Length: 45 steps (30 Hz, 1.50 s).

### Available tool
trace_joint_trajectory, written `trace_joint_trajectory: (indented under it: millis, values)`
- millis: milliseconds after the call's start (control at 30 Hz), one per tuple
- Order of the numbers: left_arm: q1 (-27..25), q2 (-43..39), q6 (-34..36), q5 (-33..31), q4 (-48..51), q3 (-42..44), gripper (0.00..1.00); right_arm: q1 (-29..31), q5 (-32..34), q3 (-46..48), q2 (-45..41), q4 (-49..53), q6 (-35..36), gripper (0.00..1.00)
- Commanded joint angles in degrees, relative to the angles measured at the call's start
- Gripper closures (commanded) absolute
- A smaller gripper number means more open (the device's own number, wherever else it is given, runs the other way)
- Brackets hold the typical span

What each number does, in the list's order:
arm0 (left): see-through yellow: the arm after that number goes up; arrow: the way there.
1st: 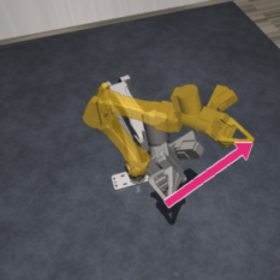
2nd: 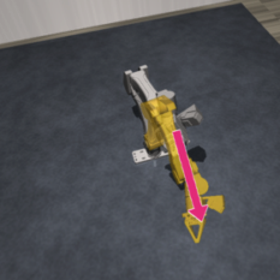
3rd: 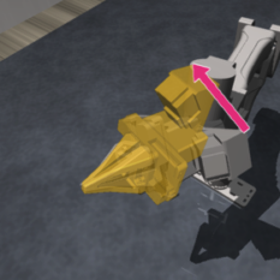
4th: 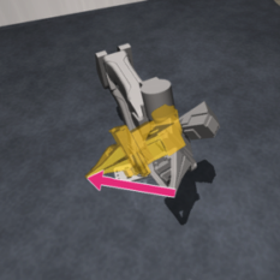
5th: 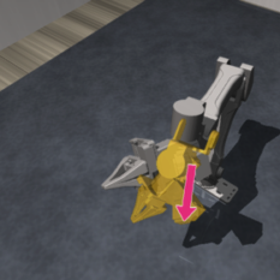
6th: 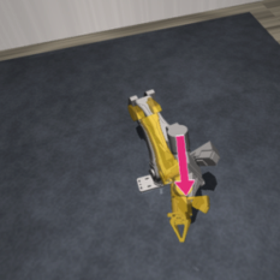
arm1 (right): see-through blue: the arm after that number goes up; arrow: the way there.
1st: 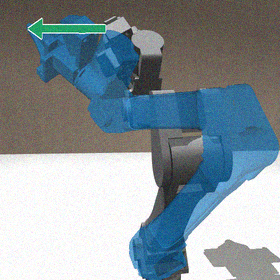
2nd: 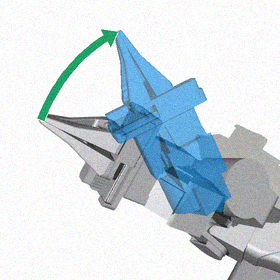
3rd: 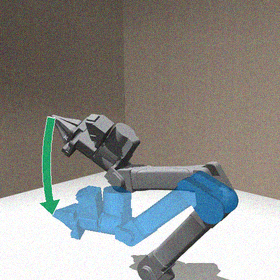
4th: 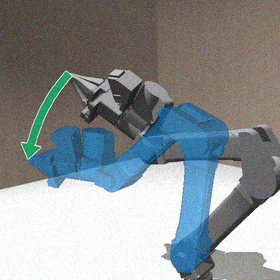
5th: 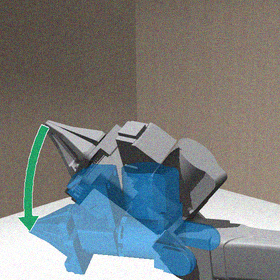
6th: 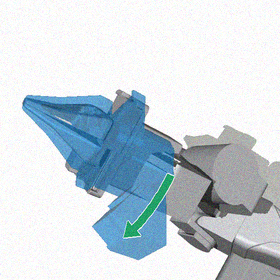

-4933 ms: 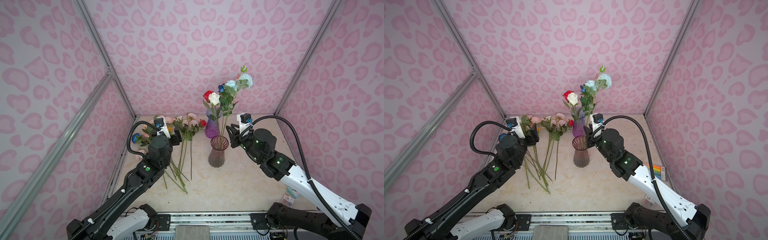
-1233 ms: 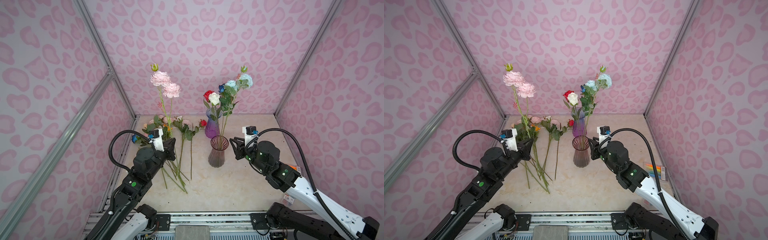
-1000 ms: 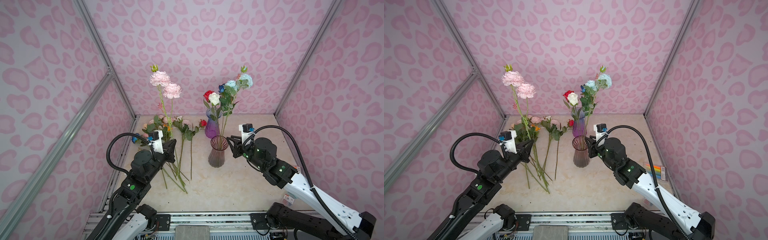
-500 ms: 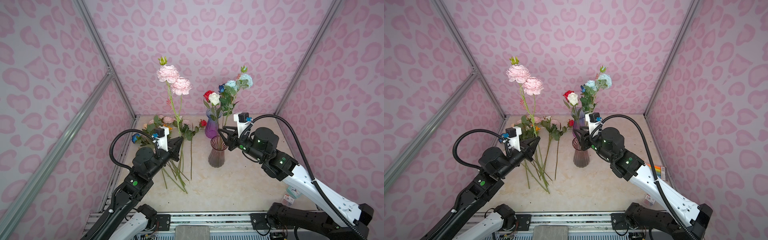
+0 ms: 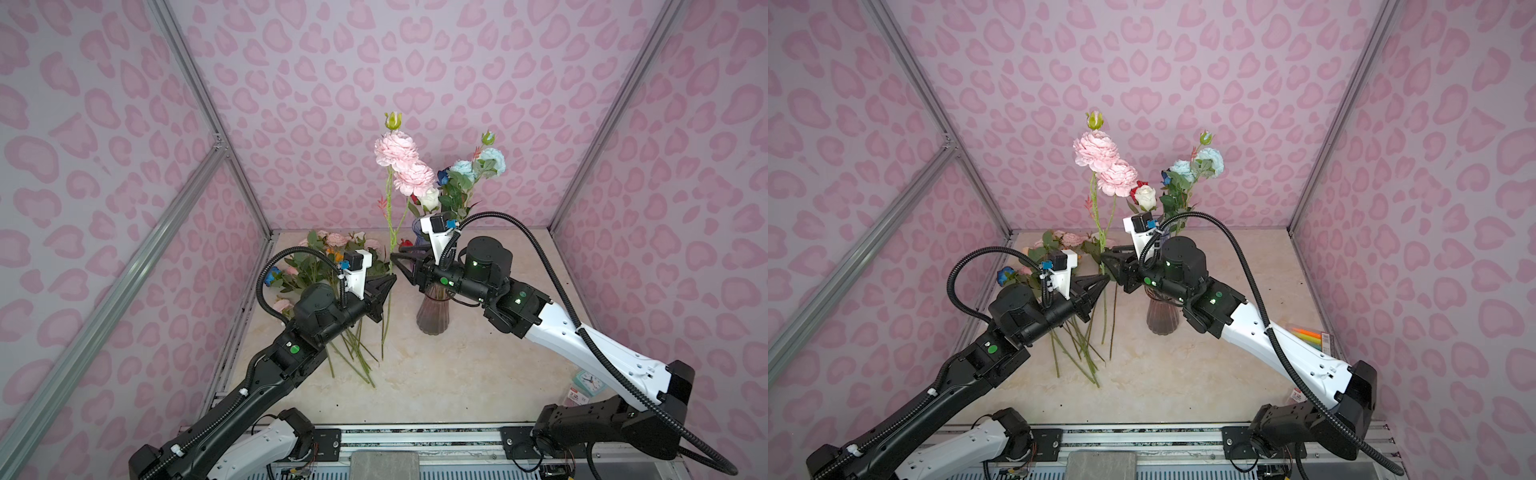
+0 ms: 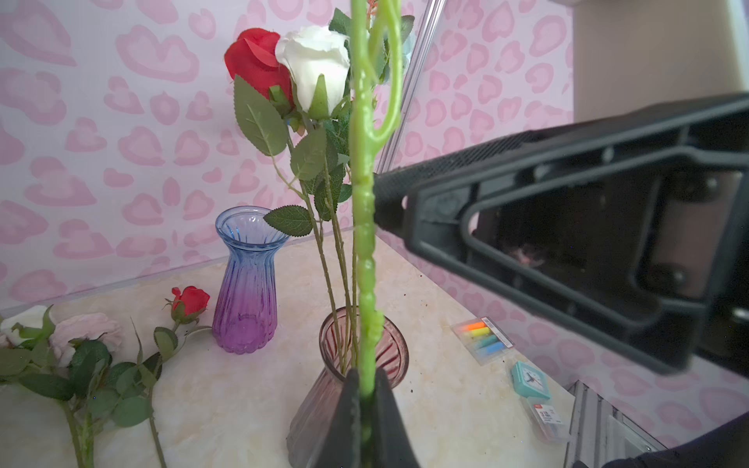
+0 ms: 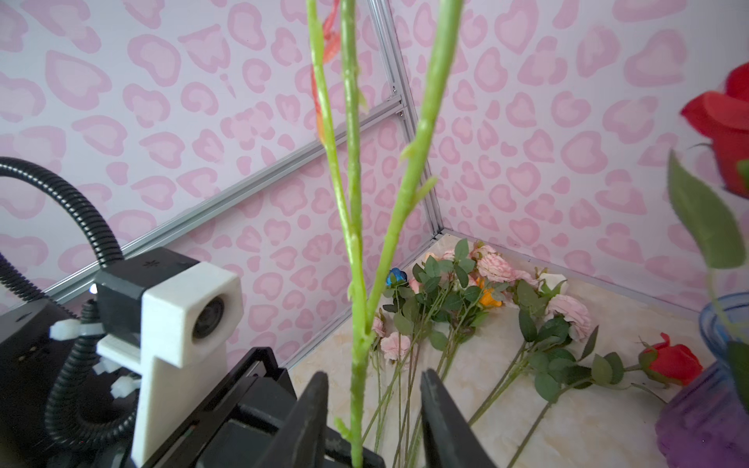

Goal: Arrange the flowers into the vase
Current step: 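Grasp the pink peony stem with the right gripper while the left gripper holds it, then carry the pink peony above the vase with the right gripper while the left withdraws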

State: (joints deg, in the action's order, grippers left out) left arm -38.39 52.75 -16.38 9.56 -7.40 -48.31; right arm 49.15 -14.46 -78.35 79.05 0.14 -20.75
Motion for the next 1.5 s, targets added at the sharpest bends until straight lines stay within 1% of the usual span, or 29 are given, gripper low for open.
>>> trace_joint_trajectory:
  millis: [0, 33, 67, 167, 200, 233, 267, 300, 333, 367, 433, 467, 567, 600, 733, 800, 833, 900, 1000, 1100, 1133, 1300, 1467]
  values:
    - [-0.27, 0.17, 0.51, 1.21, -3.12, -0.92, 0.97, 0.15, -2.24, -0.23, 1.46, -2.46, -2.13, 0.65]
    - [-0.32, 0.09, 0.47, 1.33, -3.07, -0.83, 0.97, 0.16, -2.62, -0.38, 1.72, -2.67, -2.55, 0.69]
    - [-0.39, 0.1, 0.52, 1.36, -3.11, -0.9, 0.97, 0.23, -2.89, -0.32, 2.05, -2.97, -2.82, 0.77]
    - [-0.47, 0.23, 0.18, 0.74, -2.53, -0.99, 0.97, 0.34, -2.93, -0.38, 2.04, -3.7, -3.54, 0.94]
    - [-0.52, 0.4, -0.17, 0.04, -2.27, -1.1, 0.95, 0.38, -3.11, -0.32, 1.88, -3.85, -3.59, 0.97]
    - [-0.5, 0.48, -0.66, -0.67, -2.03, -1.06, 0.87, 0.55, -2.97, -0.32, 1.69, -3.99, -3.44, 0.99]
    - [-0.54, 0.62, -0.79, -1.12, -1.83, -1.16, 0.77, 0.62, -2.58, -0.32, 1.45, -3.86, -3.21, 1.0]
    - [-0.51, 0.63, -0.91, -1.77, -1.43, -1.32, 0.62, 0.84, -1.89, -0.4, 1.1, -3.56, -2.62, 1.0]
    - [-0.46, 0.58, -1.11, -2.63, -0.91, -1.43, 0.52, 1.01, -0.79, -0.57, 0.74, -2.8, -1.77, 1.0]
    - [-0.46, 0.38, -1.03, -3.21, -0.3, -1.52, 0.48, 1.12, 0.4, -0.76, 0.4, -2.1, -0.94, 1.0]
    - [-0.48, -0.65, -1.14, -5.67, 0.96, -1.39, 0.43, 1.2, 3.62, -0.84, -0.84, -0.87, 0.91, 1.0]
    - [-0.5, -1.31, -1.02, -7.14, 1.28, -0.98, 0.42, 1.21, 4.96, -1.06, -1.3, -0.26, 1.86, 1.0]
    - [-0.5, -4.53, -1.77, -13.25, 1.58, 1.83, 0.36, 1.22, 8.55, -2.34, -2.85, 2.24, 5.8, 1.0]
    - [-0.53, -5.77, -2.42, -16.37, 1.74, 2.98, 0.36, 1.22, 9.99, -2.74, -3.43, 3.21, 7.45, 1.0]
    - [-0.48, -9.39, -6.24, -29.27, 4.96, 6.37, 0.29, 0.62, 18.48, -2.78, -6.7, 4.97, 14.02, 1.0]
    - [-0.44, -11.03, -8.48, -33.84, 7.0, 7.66, 0.24, -0.63, 20.79, -2.79, -8.03, 4.85, 15.83, 1.0]
    - [-0.43, -11.92, -9.4, -34.95, 7.22, 8.64, 0.2, -1.82, 21.83, -2.78, -8.62, 4.5, 15.94, 1.0]
    - [-0.38, -13.07, -10.06, -34.83, 7.26, 10.03, 0.17, -4.86, 21.74, -2.95, -9.25, 4.12, 15.3, 1.0]
    - [-0.42, -13.63, -10.95, -34.44, 9.67, 9.6, 0.1, -8.56, 21.4, -2.31, -9.79, 2.69, 14.37, 1.0]
    - [-0.37, -13.39, -11.97, -35.79, 11.3, 9.21, 0.0, -10.68, 21.81, -2.18, -9.39, 2.31, 14.32, 1.0]
    - [-0.39, -13.29, -12.16, -36.22, 11.7, 9.09, 0.02, -11.34, 21.54, -1.74, -9.11, 1.9, 13.89, 1.0]
    - [-0.34, -12.28, -12.13, -36.14, 12.1, 8.6, 0.02, -11.85, 20.71, -0.29, -7.79, 2.15, 12.96, 1.0]
    - [-0.32, -11.4, -11.75, -35.42, 12.07, 8.39, 0.01, -11.84, 19.91, 4.19, -7.94, 0.79, 10.78, 1.0]
